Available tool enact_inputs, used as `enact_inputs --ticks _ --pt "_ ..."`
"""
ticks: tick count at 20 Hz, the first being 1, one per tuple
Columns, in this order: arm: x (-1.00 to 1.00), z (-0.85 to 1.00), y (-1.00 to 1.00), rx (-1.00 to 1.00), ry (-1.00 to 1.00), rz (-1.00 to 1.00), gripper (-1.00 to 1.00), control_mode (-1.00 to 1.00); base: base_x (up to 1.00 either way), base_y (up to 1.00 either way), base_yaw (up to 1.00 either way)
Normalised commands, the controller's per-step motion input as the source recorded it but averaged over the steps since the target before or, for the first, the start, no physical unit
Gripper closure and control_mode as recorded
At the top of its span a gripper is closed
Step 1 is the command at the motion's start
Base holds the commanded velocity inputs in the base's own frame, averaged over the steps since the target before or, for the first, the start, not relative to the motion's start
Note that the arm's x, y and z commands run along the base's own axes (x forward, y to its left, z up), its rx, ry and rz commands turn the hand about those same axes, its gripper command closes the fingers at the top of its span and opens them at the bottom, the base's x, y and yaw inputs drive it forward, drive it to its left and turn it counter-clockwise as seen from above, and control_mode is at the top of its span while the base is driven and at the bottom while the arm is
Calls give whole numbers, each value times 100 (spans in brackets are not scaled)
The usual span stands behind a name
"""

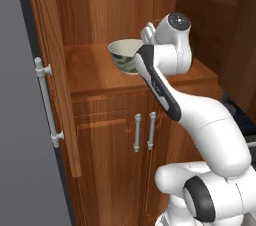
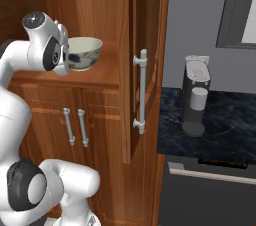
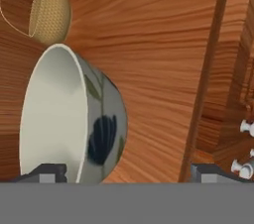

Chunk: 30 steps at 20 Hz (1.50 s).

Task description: Pick the mug and place it in the sink. Pick the bowl and place it in the open cabinet and then close the cabinet.

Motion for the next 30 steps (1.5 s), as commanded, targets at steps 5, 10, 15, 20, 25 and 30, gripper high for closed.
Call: enact_inputs --ticks 5,10,15,20,25,30 --pt "-30 20 -17 9 0 0 -100 -100 0 0 0" --pt "-47 5 -8 6 -1 -1 -100 -100 0 0 0" --pt "-62 0 0 0 -17 0 -100 -100 0 0 0" --pt "-30 0 12 0 -15 0 -100 -100 0 0 0" --pt "-16 1 3 0 -7 0 -100 -100 0 0 0" --pt "0 0 0 0 0 0 -100 100 -48 0 0"
